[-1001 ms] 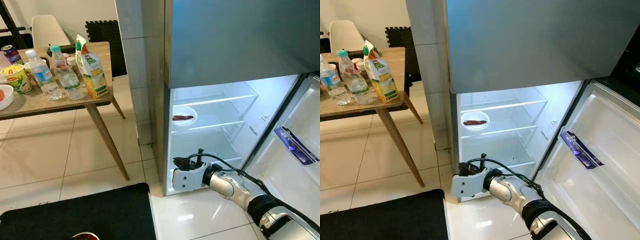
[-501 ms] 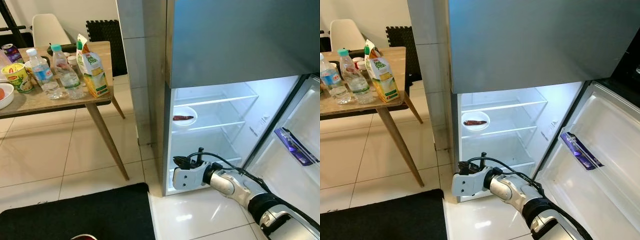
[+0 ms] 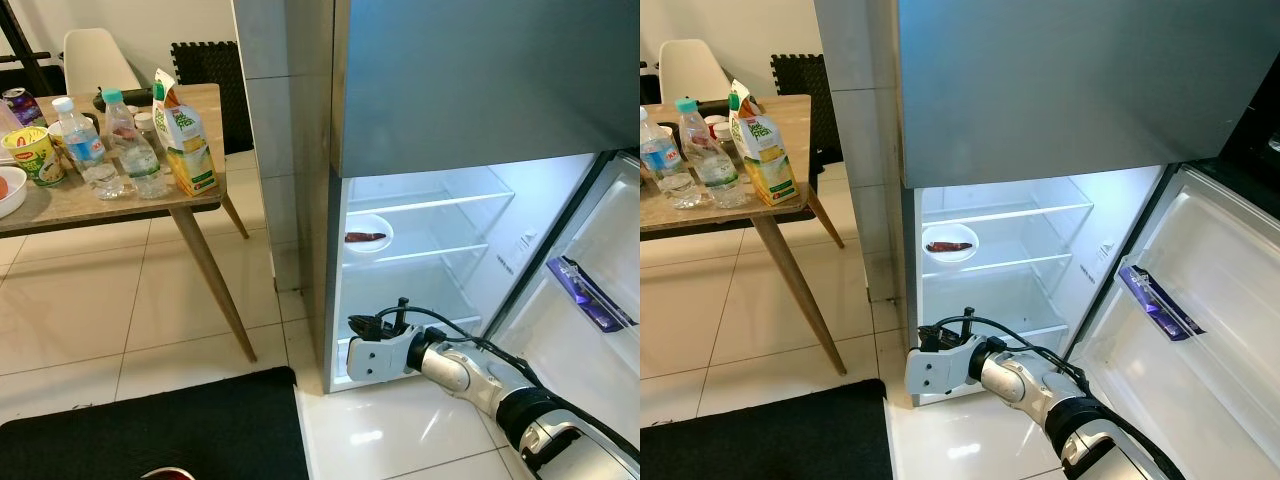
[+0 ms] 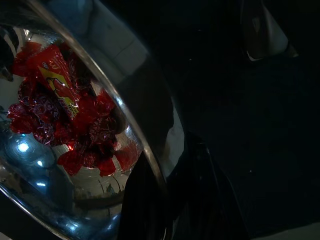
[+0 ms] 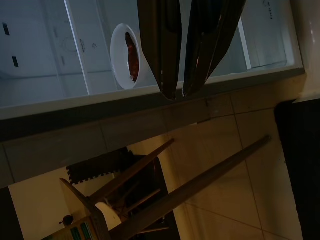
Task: Restocking fridge
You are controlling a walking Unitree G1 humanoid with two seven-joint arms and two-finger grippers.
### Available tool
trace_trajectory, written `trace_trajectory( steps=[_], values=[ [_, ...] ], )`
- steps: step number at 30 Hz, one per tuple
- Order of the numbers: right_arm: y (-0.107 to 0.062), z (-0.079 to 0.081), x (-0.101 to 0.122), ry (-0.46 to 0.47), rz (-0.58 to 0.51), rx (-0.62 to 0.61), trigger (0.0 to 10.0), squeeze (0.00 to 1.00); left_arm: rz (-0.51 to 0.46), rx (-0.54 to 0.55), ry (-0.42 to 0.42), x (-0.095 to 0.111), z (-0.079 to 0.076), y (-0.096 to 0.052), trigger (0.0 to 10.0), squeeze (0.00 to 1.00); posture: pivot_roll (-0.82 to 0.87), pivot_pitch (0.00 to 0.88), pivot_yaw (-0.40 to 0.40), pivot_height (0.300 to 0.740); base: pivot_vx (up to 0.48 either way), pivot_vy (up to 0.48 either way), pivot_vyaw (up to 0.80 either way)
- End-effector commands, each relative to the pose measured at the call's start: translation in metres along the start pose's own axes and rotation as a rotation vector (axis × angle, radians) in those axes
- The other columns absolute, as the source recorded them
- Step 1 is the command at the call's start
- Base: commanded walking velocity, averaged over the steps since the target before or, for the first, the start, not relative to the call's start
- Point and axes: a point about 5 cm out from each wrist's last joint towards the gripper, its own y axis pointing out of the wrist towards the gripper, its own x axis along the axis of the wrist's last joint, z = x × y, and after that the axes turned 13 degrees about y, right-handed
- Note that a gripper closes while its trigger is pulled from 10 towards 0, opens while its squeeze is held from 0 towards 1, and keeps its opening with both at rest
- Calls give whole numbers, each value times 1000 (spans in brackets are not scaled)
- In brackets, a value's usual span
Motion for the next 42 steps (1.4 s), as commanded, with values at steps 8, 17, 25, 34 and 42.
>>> trace_trajectory(
  steps=[8,17,25,34,42],
  values=[
    [-1,2,0,-1,-12,10,10000,0,14,7,9,-7,2,-1,10000,0,-51,48,-32,740,0,0,0],
    [-2,1,0,1,-11,8,10000,0,12,6,7,-7,1,-1,10000,0,-57,50,-32,740,0,0,0],
    [-3,1,-1,3,-10,9,10000,0,10,3,-2,-6,-1,-1,10000,0,-55,51,-37,740,0,0,0],
    [-1,1,0,-8,-13,8,10000,0,16,6,9,-9,2,-1,10000,0,-42,54,-23,740,0,0,0],
    [-1,2,0,4,-13,7,10000,0,13,10,8,-8,3,-1,10000,0,-38,54,-19,740,0,0,0]
  ],
)
